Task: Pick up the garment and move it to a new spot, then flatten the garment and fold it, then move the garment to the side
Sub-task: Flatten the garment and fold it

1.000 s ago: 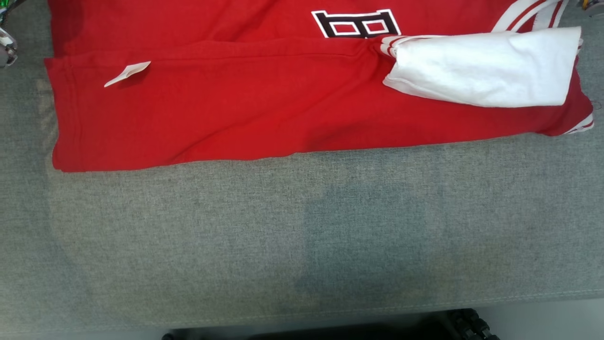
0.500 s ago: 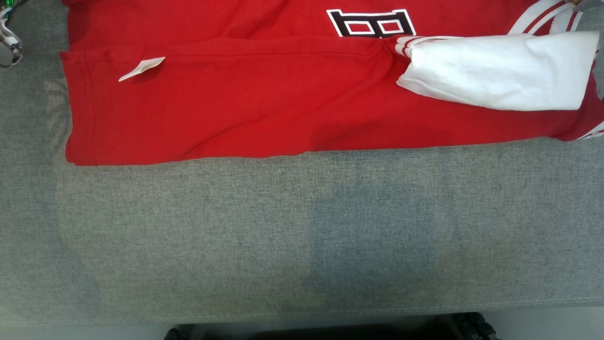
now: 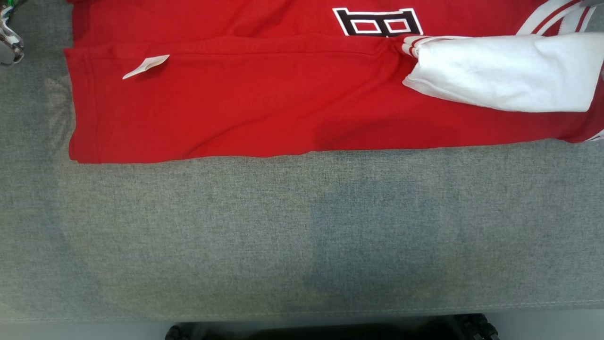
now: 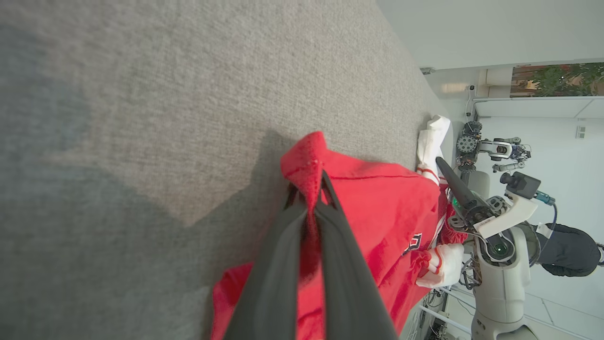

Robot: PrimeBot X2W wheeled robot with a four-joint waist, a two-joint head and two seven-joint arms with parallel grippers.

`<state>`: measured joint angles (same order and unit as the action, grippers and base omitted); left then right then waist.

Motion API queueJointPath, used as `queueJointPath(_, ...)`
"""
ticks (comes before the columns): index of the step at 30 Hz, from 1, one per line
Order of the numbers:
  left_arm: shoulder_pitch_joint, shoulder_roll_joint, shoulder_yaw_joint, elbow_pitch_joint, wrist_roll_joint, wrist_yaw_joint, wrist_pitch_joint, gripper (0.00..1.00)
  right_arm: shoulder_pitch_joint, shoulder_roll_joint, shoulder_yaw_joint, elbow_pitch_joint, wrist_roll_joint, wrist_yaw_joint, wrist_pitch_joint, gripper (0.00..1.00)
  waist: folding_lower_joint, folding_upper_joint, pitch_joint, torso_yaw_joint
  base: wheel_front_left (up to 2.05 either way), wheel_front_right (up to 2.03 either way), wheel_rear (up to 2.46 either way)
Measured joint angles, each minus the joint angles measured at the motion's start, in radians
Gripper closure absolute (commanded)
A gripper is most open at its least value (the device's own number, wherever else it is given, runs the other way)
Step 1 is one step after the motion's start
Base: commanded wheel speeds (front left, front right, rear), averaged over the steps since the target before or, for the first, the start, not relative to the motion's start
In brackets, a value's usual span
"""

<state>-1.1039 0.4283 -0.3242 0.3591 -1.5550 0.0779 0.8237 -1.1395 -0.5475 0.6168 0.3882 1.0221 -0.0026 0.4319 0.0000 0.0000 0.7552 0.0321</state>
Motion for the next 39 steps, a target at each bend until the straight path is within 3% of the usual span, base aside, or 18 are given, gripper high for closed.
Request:
queueJointPath(12,0.008,0.001,0.030,0.004,-0.013,-0.025,-0.026,1.00,0.001,-0.010,-0.046,-0.021,0.007,0.003,-0.079,1.00,0.0000,0.0000,-0.009,-0.013,0.00,0.00,0.00)
queueJointPath(20,0.015,-0.016,0.043,-0.010,-0.036,-0.047,-0.048,1.00,0.018,0.000,-0.074,-0.053,0.011,0.026,-0.153,1.00,0.0000,0.0000,-0.011,-0.011,0.00,0.00,0.00)
queueJointPath(27,0.044,-0.053,0.114,-0.037,-0.057,-0.108,-0.134,1.00,0.089,0.001,-0.087,-0.119,0.037,0.066,-0.209,1.00,0.0000,0.0000,-0.019,-0.004,0.00,0.00,0.00)
queueJointPath(32,0.113,-0.067,0.139,-0.067,-0.082,-0.161,-0.166,1.00,0.176,-0.022,-0.088,-0.172,0.039,0.076,-0.243,1.00,0.0000,0.0000,-0.030,0.000,0.00,0.00,0.00)
queueJointPath(39,0.257,-0.080,0.136,-0.079,-0.080,-0.193,-0.214,1.00,0.317,-0.049,-0.102,-0.222,0.052,0.082,-0.312,1.00,0.0000,0.0000,-0.068,0.009,0.00,0.00,0.00)
